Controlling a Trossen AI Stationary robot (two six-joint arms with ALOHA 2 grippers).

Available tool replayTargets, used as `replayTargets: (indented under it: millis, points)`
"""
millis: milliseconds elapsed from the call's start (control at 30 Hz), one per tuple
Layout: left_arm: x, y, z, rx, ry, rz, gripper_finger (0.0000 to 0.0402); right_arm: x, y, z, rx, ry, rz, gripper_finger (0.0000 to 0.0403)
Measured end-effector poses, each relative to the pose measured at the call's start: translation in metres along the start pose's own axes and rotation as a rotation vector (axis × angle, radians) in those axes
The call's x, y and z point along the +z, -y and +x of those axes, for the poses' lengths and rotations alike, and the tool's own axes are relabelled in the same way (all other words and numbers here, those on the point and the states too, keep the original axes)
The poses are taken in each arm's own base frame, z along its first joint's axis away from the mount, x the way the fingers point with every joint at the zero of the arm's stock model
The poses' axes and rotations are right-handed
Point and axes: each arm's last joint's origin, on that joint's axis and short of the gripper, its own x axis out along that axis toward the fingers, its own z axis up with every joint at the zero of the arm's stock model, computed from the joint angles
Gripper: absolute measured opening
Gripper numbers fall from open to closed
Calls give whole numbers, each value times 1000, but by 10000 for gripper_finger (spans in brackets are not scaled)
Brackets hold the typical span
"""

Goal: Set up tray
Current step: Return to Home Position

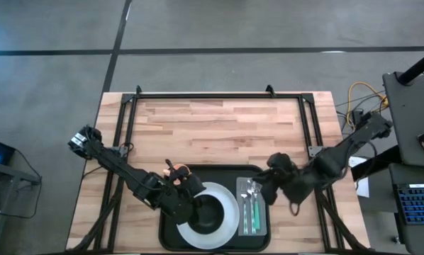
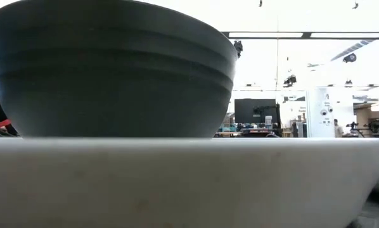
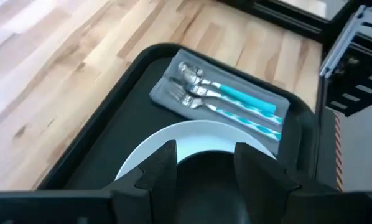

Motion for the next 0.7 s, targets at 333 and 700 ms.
replayTargets:
  millis: [333, 700]
  points:
    - [27, 1, 22, -314, 47, 23, 141, 1, -4, 14, 385, 92, 23, 82]
    - [30, -9, 43, -503, 49, -7, 141, -36, 59, 60, 740, 188, 172, 82]
